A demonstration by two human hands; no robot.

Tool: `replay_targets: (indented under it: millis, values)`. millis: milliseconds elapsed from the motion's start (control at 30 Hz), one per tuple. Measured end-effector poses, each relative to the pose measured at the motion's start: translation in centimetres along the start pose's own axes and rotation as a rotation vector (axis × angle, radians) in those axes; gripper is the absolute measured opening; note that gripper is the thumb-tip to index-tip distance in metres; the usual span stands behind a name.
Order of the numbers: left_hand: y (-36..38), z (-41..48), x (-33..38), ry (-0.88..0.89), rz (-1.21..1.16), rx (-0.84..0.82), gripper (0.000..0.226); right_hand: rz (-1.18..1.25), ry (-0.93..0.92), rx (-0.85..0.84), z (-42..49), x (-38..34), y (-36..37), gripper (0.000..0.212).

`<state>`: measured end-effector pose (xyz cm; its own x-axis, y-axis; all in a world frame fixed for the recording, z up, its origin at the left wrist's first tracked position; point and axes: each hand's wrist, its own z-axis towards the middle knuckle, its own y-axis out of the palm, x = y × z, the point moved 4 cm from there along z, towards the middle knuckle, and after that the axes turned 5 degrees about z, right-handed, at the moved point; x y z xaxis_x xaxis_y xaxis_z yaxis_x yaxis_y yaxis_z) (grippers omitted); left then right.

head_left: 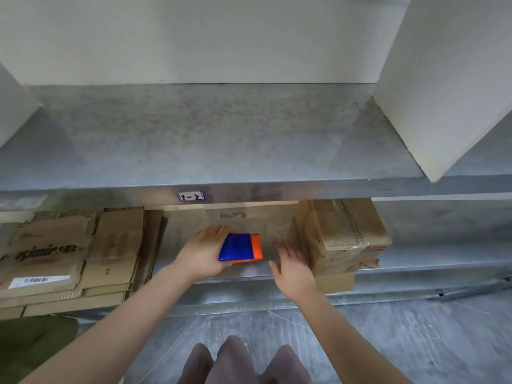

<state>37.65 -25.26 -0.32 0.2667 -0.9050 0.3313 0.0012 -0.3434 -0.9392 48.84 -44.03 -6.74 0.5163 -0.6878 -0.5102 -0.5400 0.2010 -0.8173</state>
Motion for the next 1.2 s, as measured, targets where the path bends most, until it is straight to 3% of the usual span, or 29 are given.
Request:
replay_targets:
  millis: [267,567,867,1000,1100,1200]
  values:
    - [-4.0,-2.2,-0.8,0.102,-0.046,0.022,0.060,0.369,-0.028,-0.089,1.7,-1.9,0.3,0.051]
    - [-7.2,-2.8,1.5,0.208,-0.093,0.080,0.064,0.757,-0.005,-0.072,0.1,-3.3,-2.4,0.023]
    - [-9.0,-3.9,4.1,0.191,-0.226,0.120,0.066,0.485,-0.062,0.456,-6.0,-3.8,-11.3,0.012]
    - [-9.7,-4.2,6.5,0.184,-0.280,0.113,0.068,0.196,-0.054,0.561,-9.3,-3.2,-14.3,0.016]
    - [-9.6,-4.4,6.7,0.141,-0.252,0.136,0.068,0.226,0.087,0.641,-10.9,1.1,-17.3,0.018]
    - [-9.5,-4.6,6.5,0.078,-0.230,0.132,0.066,0.203,0.186,0.608,-11.6,6.3,-20.3,0.018]
